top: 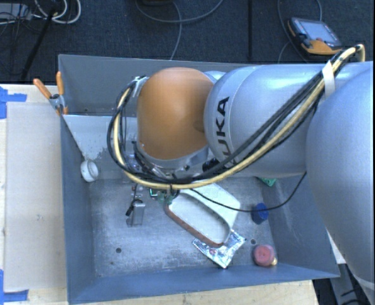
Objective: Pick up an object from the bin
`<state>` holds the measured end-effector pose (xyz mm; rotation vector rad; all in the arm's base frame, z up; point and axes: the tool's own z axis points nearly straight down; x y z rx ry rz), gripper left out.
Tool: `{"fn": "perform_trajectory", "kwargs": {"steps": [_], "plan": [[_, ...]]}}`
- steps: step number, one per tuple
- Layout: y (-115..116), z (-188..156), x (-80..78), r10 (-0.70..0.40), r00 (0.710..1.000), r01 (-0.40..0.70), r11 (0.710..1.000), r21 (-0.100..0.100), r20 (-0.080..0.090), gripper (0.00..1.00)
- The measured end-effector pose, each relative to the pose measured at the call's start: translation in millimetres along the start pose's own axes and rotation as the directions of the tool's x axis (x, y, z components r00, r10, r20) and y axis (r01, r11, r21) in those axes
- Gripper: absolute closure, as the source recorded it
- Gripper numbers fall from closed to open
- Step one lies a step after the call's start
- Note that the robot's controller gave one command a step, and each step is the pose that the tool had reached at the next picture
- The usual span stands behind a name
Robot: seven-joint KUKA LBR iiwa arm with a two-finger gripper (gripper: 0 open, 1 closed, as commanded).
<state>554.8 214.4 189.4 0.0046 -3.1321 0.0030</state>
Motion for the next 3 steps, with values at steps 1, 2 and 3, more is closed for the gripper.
{"fn": "perform_trajectory", "kwargs": {"steps": [1,2,3], "plan": [[-96,124,-55.8,0.153,0.988,-0.153,0.988,0.001,0.003,0.0],[-166,89,-11.5,0.054,0.998,-0.054,0.999,0.001,0.007,0.0],[-67,90,-18.5,0.163,0.987,-0.163,0.987,-0.008,0.01,0.0]]}}
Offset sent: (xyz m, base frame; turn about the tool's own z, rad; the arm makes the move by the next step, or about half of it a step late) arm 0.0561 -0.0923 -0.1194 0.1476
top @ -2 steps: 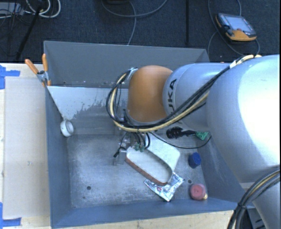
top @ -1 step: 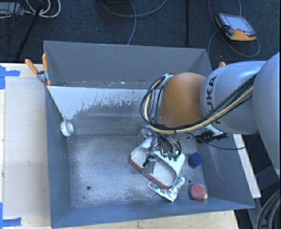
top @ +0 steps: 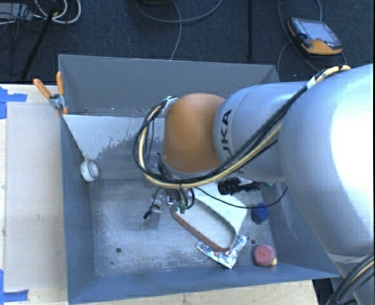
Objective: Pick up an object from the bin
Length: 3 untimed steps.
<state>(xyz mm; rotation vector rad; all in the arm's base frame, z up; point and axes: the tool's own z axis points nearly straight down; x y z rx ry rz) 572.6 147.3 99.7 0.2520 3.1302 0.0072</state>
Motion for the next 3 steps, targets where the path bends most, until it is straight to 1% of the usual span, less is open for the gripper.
{"fn": "perform_trajectory", "kwargs": {"steps": [1,2,3], "plan": [[-58,30,-59.6,-0.608,0.794,0.608,0.794,0.004,-0.002,0.0],[-97,30,-52.4,-0.593,0.805,0.593,0.805,0.003,-0.006,0.0],[-96,30,-52.9,-0.591,0.807,0.591,0.807,0.001,-0.003,1.0]]}}
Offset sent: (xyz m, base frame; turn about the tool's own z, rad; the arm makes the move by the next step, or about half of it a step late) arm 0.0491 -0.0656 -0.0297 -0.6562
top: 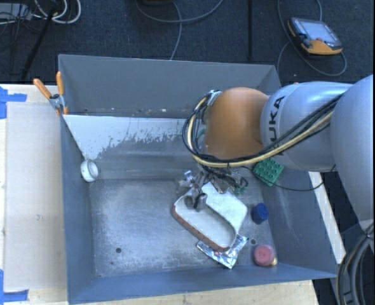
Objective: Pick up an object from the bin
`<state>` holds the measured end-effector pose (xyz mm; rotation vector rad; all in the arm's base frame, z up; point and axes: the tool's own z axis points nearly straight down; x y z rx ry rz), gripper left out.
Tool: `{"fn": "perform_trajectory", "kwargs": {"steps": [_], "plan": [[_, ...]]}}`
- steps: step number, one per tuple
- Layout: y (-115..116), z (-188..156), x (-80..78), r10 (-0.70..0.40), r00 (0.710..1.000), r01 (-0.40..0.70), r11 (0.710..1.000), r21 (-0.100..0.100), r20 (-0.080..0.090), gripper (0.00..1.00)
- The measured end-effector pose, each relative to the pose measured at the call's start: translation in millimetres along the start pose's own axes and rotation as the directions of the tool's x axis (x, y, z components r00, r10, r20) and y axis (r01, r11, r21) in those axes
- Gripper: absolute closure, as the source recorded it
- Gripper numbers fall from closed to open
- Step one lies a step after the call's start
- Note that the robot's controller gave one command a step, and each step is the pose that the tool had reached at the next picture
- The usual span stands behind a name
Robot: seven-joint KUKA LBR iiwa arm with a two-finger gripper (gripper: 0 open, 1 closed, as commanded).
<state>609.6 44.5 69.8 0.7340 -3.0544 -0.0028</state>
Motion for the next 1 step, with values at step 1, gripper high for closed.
{"fn": "perform_trajectory", "kwargs": {"steps": [1], "plan": [[0.5,-57.8,-1.8,0.004,1.0,-0.004,1.0,0.004,0.007,1.0]]}}
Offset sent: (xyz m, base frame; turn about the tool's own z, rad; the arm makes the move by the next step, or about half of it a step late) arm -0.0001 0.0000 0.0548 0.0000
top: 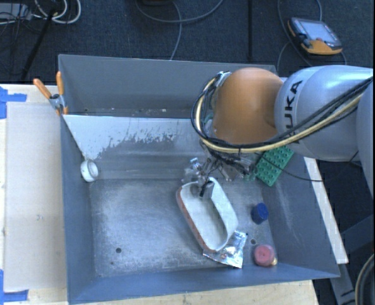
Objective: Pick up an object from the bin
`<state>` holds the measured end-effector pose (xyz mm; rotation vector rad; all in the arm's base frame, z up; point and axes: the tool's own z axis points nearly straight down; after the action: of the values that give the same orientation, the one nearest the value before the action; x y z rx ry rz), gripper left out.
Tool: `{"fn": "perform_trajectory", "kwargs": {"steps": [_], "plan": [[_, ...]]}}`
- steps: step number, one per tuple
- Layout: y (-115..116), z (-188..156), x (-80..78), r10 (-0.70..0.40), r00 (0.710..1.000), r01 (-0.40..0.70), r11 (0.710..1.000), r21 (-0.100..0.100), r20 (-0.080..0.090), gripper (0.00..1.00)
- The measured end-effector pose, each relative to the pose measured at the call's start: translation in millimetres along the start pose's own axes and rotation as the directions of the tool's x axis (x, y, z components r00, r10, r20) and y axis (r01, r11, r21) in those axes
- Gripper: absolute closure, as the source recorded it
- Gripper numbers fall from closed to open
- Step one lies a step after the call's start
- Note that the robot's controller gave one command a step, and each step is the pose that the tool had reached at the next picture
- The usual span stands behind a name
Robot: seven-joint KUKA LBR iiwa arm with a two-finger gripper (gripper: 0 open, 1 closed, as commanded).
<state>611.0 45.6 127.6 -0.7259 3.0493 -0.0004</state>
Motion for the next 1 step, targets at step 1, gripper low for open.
{"fn": "perform_trajectory", "kwargs": {"steps": [1], "plan": [[-0.2,-14.6,-0.9,0.006,1.0,-0.006,1.0,-0.002,-0.003,1.0]]}}
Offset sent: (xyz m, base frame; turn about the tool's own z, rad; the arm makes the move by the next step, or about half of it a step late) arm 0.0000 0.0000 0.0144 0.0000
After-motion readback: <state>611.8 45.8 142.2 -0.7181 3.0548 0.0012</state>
